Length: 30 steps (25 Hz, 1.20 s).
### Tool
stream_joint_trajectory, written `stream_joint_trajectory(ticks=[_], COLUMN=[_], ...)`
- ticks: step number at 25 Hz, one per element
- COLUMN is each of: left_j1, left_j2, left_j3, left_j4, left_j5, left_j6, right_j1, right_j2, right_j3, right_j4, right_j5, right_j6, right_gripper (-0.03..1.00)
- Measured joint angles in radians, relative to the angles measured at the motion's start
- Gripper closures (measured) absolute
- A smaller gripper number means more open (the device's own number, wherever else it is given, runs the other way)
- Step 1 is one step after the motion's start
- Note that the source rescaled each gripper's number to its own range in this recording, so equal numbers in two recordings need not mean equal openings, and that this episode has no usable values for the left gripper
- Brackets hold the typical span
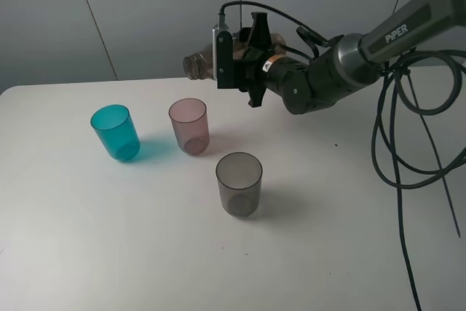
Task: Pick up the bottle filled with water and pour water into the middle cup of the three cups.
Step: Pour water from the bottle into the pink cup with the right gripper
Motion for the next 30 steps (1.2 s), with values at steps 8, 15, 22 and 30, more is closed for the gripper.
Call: stream_joint_trajectory(ticks=[8,15,22,30], left_j1=[0.000,0.000,0.000,0.000], left_j2=[0.000,0.000,0.000,0.000], left_j3=[0.000,0.000,0.000,0.000], left_j4=[0.000,0.000,0.000,0.000], left_j5=[0.000,0.000,0.000,0.000], left_j6=[-0.002,-0.002,-0.002,-0.002], right_j1=[0.000,0.000,0.000,0.000], right_j2=[0.000,0.000,0.000,0.000], right_j3=[0.000,0.000,0.000,0.000], right_j4=[0.000,0.002,0.020,0.021], right_j5=[-0.002,-0.002,-0.002,-0.002], right_j6=[-0.103,-0.174,-0.227,-0.273], right_gripper=[0.95,0.95,0.95,0.95])
